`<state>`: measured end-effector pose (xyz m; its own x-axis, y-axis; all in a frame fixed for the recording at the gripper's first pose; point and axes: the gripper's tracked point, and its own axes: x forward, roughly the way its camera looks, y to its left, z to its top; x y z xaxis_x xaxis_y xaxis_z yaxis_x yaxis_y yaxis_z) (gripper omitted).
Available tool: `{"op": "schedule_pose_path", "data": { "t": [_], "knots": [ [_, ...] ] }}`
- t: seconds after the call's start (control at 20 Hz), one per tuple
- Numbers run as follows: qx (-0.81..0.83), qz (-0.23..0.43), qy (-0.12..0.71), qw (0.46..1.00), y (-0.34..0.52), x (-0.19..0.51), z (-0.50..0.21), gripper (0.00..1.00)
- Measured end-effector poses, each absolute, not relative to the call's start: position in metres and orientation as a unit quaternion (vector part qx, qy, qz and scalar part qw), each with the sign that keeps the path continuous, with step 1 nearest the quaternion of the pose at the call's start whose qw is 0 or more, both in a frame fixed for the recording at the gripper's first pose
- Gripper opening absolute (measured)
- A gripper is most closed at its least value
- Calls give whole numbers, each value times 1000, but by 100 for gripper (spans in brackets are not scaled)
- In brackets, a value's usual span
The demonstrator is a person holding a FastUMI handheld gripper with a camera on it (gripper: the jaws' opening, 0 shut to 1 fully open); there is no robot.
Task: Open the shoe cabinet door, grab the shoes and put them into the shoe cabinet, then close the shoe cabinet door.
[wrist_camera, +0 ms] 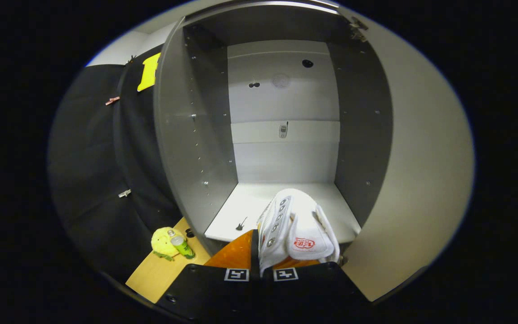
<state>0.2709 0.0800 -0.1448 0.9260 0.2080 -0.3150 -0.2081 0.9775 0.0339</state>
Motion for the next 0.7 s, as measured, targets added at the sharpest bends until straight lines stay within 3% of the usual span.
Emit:
{"op": "schedule_pose_path", "data": {
  "t": [0.7],
  "knots": [
    [-78,90,203,972,95,458,-211,5]
  ]
}}
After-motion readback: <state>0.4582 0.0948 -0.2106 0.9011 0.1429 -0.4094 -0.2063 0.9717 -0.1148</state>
